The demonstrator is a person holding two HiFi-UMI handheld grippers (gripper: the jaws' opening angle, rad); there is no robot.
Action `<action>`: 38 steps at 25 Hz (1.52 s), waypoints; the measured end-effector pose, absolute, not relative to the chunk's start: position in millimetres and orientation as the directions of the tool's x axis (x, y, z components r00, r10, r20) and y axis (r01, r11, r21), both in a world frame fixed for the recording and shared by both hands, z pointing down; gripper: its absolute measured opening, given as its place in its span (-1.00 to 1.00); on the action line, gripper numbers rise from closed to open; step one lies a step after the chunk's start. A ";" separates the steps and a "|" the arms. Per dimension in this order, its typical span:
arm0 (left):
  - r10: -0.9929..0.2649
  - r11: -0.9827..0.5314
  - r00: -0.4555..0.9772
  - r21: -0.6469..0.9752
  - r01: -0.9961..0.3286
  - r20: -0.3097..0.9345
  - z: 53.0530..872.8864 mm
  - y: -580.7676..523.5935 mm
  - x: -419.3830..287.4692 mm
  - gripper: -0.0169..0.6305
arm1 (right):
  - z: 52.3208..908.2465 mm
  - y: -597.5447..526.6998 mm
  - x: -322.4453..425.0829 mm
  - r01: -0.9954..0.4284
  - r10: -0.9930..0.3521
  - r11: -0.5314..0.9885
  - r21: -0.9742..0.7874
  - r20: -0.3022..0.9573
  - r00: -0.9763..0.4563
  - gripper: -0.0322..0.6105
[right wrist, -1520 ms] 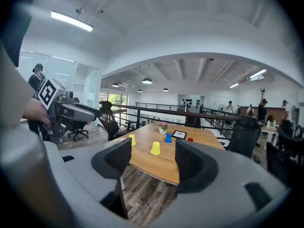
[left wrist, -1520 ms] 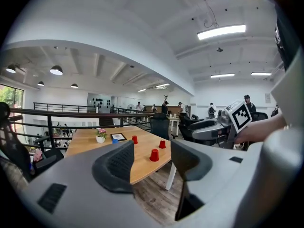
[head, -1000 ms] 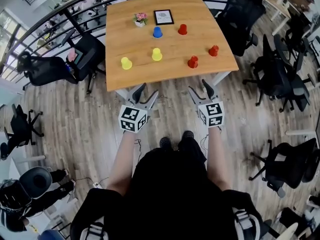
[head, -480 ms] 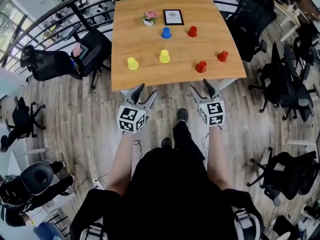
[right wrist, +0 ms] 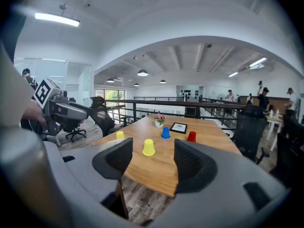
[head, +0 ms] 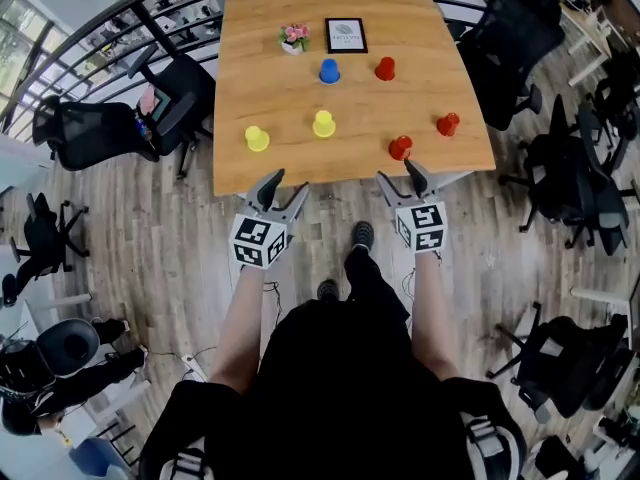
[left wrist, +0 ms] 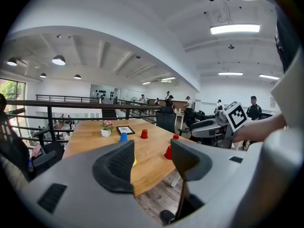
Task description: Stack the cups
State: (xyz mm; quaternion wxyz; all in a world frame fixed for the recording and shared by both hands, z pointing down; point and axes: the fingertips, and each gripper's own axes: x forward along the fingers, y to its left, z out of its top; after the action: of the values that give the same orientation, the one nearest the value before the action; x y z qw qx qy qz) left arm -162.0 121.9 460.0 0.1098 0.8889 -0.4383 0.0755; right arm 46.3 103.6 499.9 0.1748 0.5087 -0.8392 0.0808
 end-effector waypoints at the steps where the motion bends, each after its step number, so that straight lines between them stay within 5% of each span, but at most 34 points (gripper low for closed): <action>1: -0.761 -0.591 0.604 0.131 -0.796 0.236 462.5 115.9 -158.1 -0.19 | 502.5 97.2 50.7 -0.882 -0.824 0.469 0.040 0.379 -0.421 -0.02; 27: -0.732 -0.504 0.502 0.129 -0.854 0.460 556.7 3.7 -109.7 -0.19 | 646.0 0.0 135.1 -0.873 -0.679 0.484 -0.056 0.606 -0.415 -0.03; 38: -0.733 -0.439 0.444 0.141 -0.888 0.516 585.7 -22.3 -108.0 -0.19 | 693.3 -18.6 138.0 -0.845 -0.603 0.533 -0.054 0.676 -0.424 -0.19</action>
State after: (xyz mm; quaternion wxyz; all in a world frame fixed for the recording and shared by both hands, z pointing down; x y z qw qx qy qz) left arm -108.0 -22.3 585.7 0.2000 0.8258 -0.4906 0.1933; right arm 138.0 -18.6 693.3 0.3056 0.4412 -0.8204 0.1973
